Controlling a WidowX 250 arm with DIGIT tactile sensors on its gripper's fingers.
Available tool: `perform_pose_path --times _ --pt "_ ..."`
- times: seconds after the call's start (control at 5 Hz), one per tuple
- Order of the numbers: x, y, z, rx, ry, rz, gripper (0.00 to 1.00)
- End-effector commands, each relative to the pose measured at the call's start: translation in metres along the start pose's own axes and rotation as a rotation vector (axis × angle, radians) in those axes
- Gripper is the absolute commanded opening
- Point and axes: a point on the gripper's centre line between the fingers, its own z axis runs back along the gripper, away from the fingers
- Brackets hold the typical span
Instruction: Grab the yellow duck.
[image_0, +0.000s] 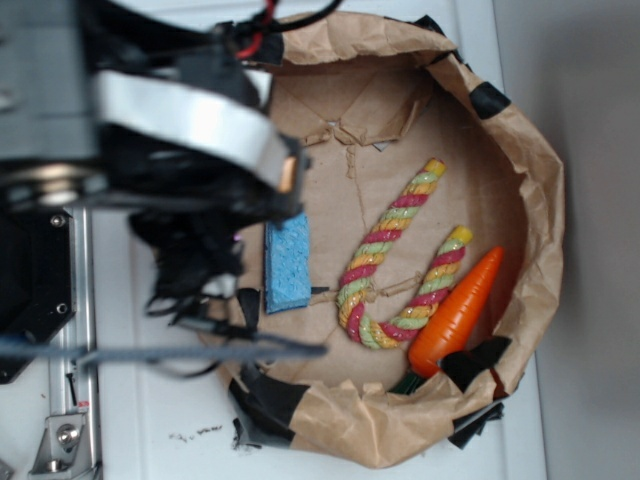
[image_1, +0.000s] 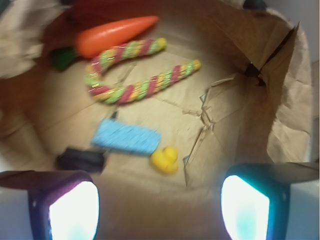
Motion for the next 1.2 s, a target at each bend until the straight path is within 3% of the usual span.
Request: perform_pose_path --times 0.0,0.2,0.4,0.6,0.8,1.0 --pt "0.015 0.020 -0.040 -0.045 -0.044 -0.031 1.00" --pt "0.012 0.016 -0.061 -0.009 -0.048 -0.239 1.00" --pt "0.005 0.022 -0.081 0.040 0.027 -0.211 1.00" --pt "-0.005 0.021 -0.095 0.097 0.050 -0.257 1.00" --pt "-0.020 0.009 -0.086 -0.004 0.105 -0.275 1.00" --pt "-0.033 0.008 -0.081 0.001 0.174 -0.218 1.00"
